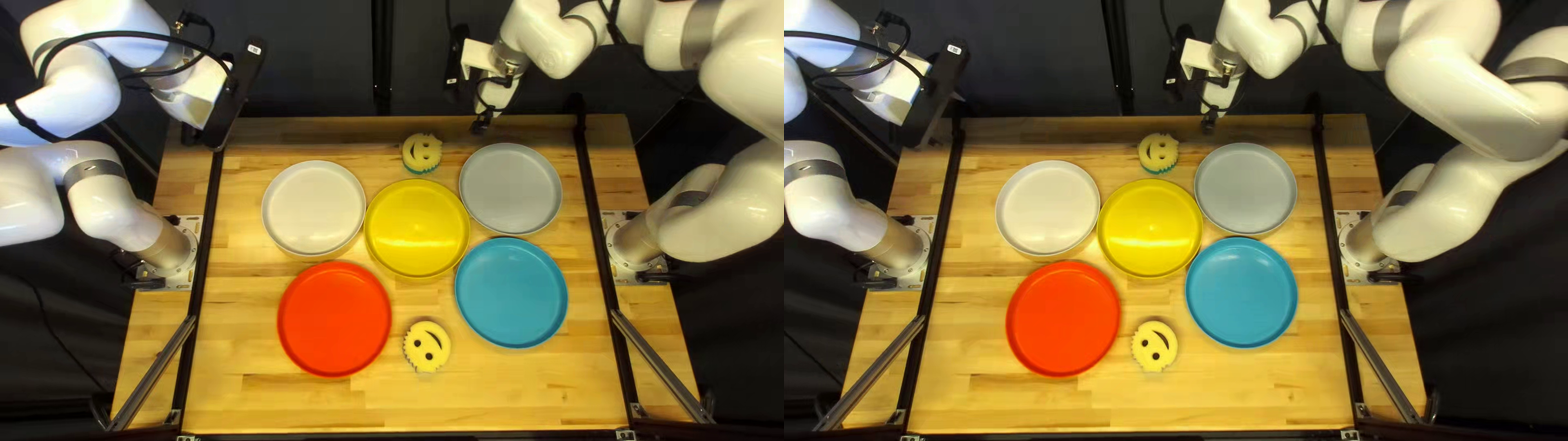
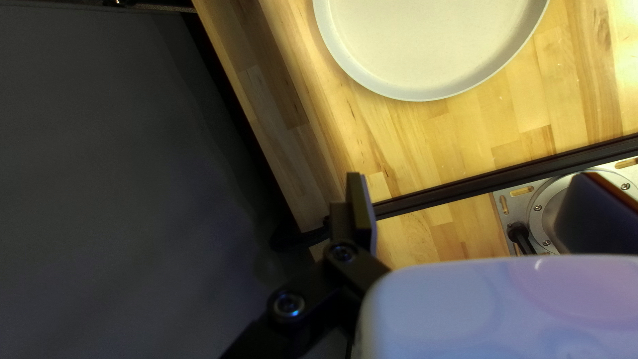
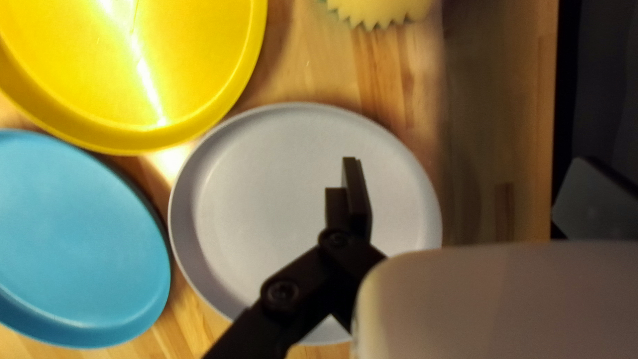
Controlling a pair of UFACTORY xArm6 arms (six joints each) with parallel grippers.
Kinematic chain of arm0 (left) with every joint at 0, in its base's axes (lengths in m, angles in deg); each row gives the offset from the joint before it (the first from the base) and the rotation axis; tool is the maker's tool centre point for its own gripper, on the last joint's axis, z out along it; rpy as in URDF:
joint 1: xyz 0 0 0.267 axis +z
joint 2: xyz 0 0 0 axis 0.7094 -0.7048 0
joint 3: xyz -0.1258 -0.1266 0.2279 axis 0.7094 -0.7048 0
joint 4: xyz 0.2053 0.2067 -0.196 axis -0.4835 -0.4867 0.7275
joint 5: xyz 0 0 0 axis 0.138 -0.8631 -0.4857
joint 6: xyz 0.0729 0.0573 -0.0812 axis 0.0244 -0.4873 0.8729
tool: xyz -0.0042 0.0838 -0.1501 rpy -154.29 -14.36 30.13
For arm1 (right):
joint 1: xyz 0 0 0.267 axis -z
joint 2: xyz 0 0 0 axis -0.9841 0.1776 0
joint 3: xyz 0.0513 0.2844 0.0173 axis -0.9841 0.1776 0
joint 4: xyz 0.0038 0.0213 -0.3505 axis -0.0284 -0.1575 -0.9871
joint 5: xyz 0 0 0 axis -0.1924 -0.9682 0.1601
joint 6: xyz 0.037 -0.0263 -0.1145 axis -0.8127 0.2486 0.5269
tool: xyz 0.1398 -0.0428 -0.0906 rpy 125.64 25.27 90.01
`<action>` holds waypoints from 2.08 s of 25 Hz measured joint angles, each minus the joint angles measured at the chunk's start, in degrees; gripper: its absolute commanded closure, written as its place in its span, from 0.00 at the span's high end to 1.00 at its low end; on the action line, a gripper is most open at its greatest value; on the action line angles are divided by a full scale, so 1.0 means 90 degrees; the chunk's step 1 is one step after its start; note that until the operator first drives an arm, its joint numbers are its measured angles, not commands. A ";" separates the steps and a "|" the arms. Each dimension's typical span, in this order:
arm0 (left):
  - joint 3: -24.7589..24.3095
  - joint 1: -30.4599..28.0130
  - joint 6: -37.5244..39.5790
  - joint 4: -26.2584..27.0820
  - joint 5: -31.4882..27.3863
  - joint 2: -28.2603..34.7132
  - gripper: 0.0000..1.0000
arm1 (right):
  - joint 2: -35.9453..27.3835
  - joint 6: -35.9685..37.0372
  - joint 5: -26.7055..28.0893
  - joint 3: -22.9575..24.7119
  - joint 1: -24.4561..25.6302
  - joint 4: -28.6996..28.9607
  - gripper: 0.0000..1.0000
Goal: Pick up sponge and scrub the plate
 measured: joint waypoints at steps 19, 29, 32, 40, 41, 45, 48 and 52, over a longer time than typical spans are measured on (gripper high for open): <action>0.0000 0.0000 0.0000 0.0000 0.0000 0.0000 1.00 | 0.2288 -0.0741 -0.0196 -0.1711 -0.0442 -0.0207 1.00; 0.0000 0.0000 0.0000 0.0000 0.0000 0.0000 1.00 | 0.2557 -0.0570 -0.0096 -0.1942 -0.0472 -0.0146 1.00; 0.0000 0.0000 0.0000 0.0000 0.0000 0.0000 1.00 | 0.2626 -0.0533 -0.0059 -0.2018 -0.0487 -0.0120 1.00; 0.0000 0.0000 0.0000 0.0000 0.0000 0.0000 1.00 | 0.2692 -0.0438 -0.0014 -0.2085 -0.0476 -0.0083 0.00; 0.0000 0.0000 0.0000 0.0000 0.0000 0.0000 1.00 | 0.2692 -0.0436 -0.0011 -0.2085 -0.0476 -0.0081 0.00; 0.0000 0.0000 0.0000 0.0000 0.0000 0.0000 1.00 | 0.2677 -0.0428 -0.0004 -0.2074 -0.0481 -0.0075 0.00; 0.0000 0.0000 0.0000 0.0000 0.0000 0.0000 1.00 | 0.2656 -0.0411 -0.0018 -0.2042 -0.0480 -0.0073 0.00; 0.0000 0.0000 0.0000 0.0000 0.0000 0.0000 1.00 | 0.2338 -0.0412 0.0020 -0.1832 -0.0438 -0.0095 0.00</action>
